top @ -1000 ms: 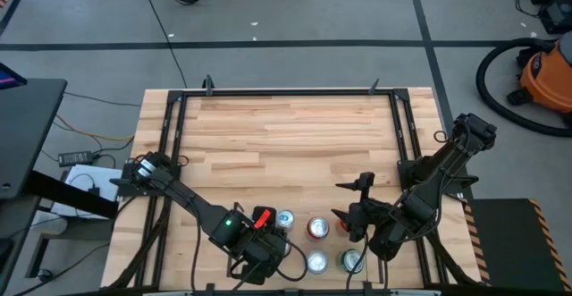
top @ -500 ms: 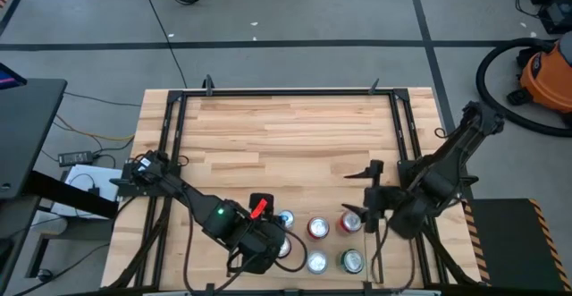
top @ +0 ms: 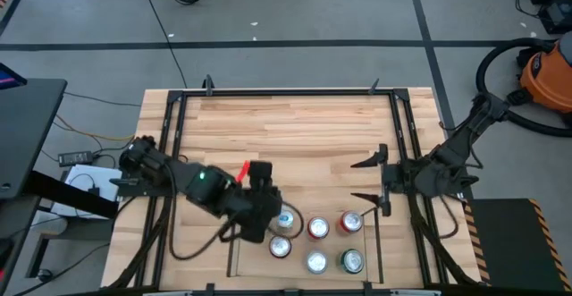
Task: Place canned beverage on shelf
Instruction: Return to Home Position
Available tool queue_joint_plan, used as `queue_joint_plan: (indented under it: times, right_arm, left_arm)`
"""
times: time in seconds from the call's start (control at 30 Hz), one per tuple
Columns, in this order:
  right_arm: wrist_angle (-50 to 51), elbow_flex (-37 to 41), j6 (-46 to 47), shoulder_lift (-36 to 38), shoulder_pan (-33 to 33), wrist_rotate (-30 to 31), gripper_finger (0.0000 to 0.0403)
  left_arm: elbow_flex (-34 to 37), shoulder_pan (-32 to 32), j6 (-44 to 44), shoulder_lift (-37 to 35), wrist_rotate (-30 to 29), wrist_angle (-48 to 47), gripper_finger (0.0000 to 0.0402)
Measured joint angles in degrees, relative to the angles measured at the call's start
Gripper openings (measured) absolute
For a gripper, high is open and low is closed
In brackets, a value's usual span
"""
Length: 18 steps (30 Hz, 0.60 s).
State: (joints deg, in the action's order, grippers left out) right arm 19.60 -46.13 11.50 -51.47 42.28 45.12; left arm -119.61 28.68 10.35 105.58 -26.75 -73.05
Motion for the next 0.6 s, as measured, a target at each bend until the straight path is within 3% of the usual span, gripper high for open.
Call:
queue_joint_plan:
  times: [0.17,0.3,0.43,0.6]
  right_arm:
    - [-4.7,4.7,-1.7,6.1,-1.1,-0.2,0.0361]
    - [-9.7,8.2,-4.7,10.7,-2.9,-0.5,0.0361]
    - [-10.1,10.2,-4.4,15.3,-5.8,-4.2,0.0361]
    - [-10.2,13.3,-3.2,21.4,-7.0,-4.0,0.0361]
  left_arm:
    - [0.0,-3.3,-4.6,-1.3,-0.3,0.4,0.0222]
    - [0.0,-6.1,-8.1,-1.3,2.7,0.4,0.0204]
    - [0.0,-9.8,-11.9,-1.5,4.7,0.6,0.0194]
    - [0.0,-15.1,-16.6,-1.5,13.3,5.1,0.0193]
